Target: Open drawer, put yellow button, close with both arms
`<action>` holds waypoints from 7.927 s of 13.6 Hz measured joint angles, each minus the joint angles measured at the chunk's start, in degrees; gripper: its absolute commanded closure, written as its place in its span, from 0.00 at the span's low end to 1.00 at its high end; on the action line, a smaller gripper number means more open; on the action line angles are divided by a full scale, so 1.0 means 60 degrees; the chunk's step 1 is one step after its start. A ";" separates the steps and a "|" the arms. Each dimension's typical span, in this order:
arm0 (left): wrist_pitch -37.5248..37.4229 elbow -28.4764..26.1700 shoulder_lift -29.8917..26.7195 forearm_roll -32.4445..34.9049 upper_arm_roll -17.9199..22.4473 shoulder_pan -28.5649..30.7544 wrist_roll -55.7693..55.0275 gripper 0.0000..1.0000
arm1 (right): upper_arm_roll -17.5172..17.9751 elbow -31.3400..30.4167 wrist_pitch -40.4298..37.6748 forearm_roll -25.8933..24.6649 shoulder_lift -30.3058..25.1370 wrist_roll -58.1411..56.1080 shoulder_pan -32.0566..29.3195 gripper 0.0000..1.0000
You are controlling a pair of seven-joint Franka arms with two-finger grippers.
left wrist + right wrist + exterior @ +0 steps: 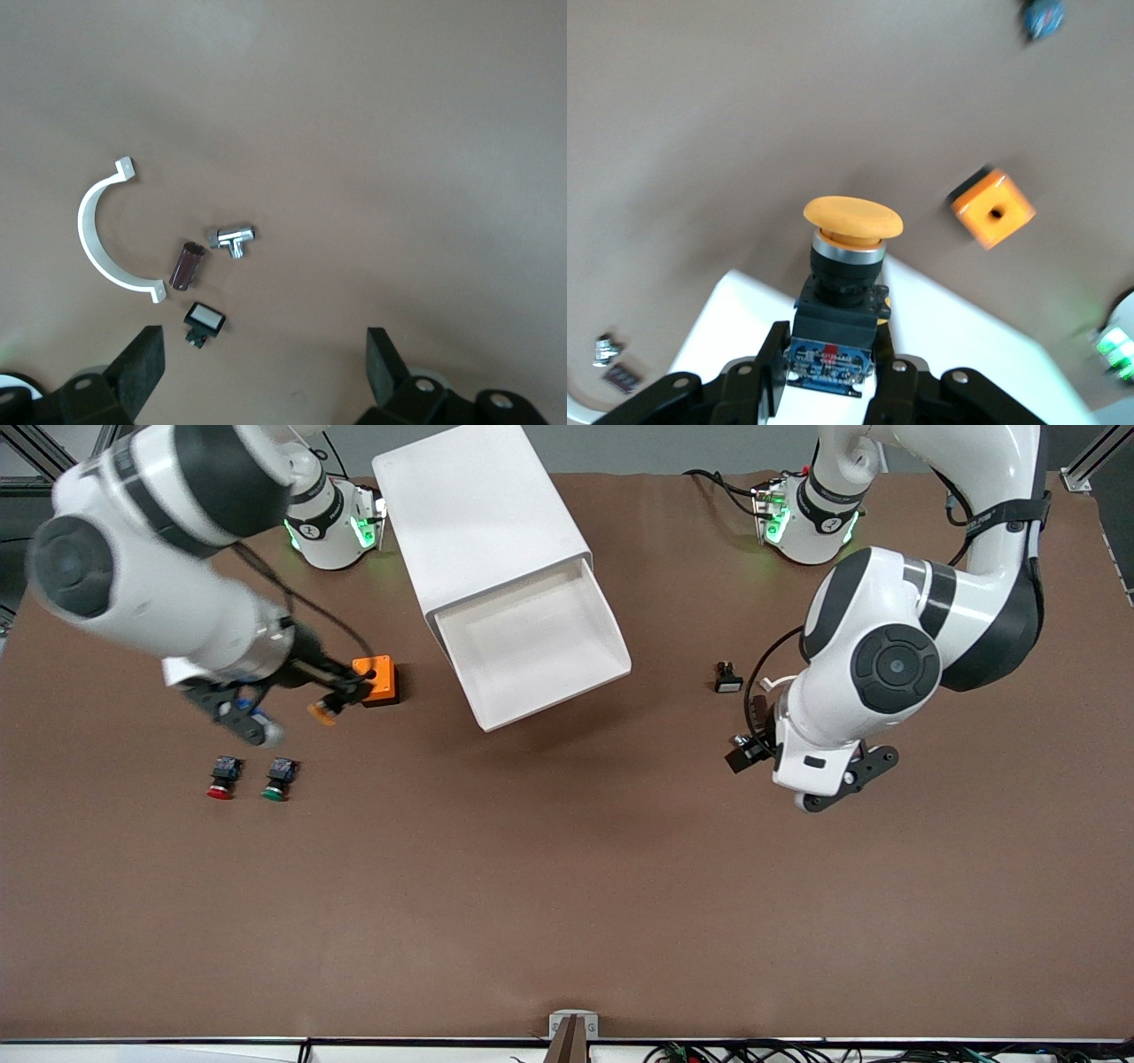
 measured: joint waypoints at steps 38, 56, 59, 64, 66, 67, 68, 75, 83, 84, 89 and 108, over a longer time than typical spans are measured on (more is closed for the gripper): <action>0.1157 -0.0854 0.0589 0.0000 -0.1292 -0.1252 -0.2341 0.00 | -0.0195 0.0147 0.3438 -0.0498 0.2486 0.6625 0.4175 0.00; 0.2290 -0.0843 0.0915 -0.0788 -0.1424 -0.2549 -0.3179 0.00 | -0.0545 0.1769 -0.0670 -0.1445 0.1555 -0.8598 -0.2050 0.00; 0.2290 -0.0851 0.0919 -0.1006 -0.1439 -0.2951 -0.3594 0.00 | -0.0543 0.1812 -0.1532 -0.2182 0.1018 -1.0199 -0.2969 0.00; 0.2272 -0.0914 0.0930 -0.1404 -0.1449 -0.3393 -0.4137 0.00 | -0.0396 0.1794 -0.2213 -0.3063 0.0651 -1.0370 -0.3012 0.00; 0.2260 -0.0961 0.0931 -0.1437 -0.1455 -0.3552 -0.4389 0.00 | -0.0372 0.1774 -0.2212 -0.3067 0.0699 -1.0370 -0.3010 0.00; 0.2250 -0.0968 0.0931 -0.1440 -0.1462 -0.3641 -0.4496 0.00 | -0.0377 0.1771 -0.2210 -0.3067 0.0712 -1.0370 -0.3023 0.00; 0.2234 -0.0976 0.0931 -0.1440 -0.1466 -0.3736 -0.4596 0.00 | -0.0383 0.1769 -0.2208 -0.3067 0.0715 -1.0370 -0.3051 0.00; 0.2190 -0.1021 0.0943 -0.1551 -0.1475 -0.4166 -0.4980 0.00 | -0.0387 0.1770 -0.2192 -0.3067 0.0715 -1.0370 -0.3104 0.00; 0.2191 -0.1030 0.0973 -0.2296 -0.1496 -0.4277 -0.5050 0.00 | -0.0393 0.1759 -0.2191 -0.2716 0.0715 -1.0370 -0.3314 0.00; 0.2190 -0.1033 0.0981 -0.2297 -0.1495 -0.4269 -0.5050 0.00 | -0.0394 0.1754 -0.2191 -0.2707 0.0715 -1.0370 -0.3407 0.00; 0.2093 -0.1008 0.1001 -0.2140 -0.1454 -0.3803 -0.5049 0.00 | -0.0392 0.1654 -0.2197 -0.2584 0.0715 -1.0415 -0.3710 0.00; -0.0518 -0.0449 -0.2125 0.0937 -0.1392 0.1673 -0.1789 0.00 | -0.0376 0.1475 -0.2325 -0.2282 0.0675 -1.2127 -0.3776 0.00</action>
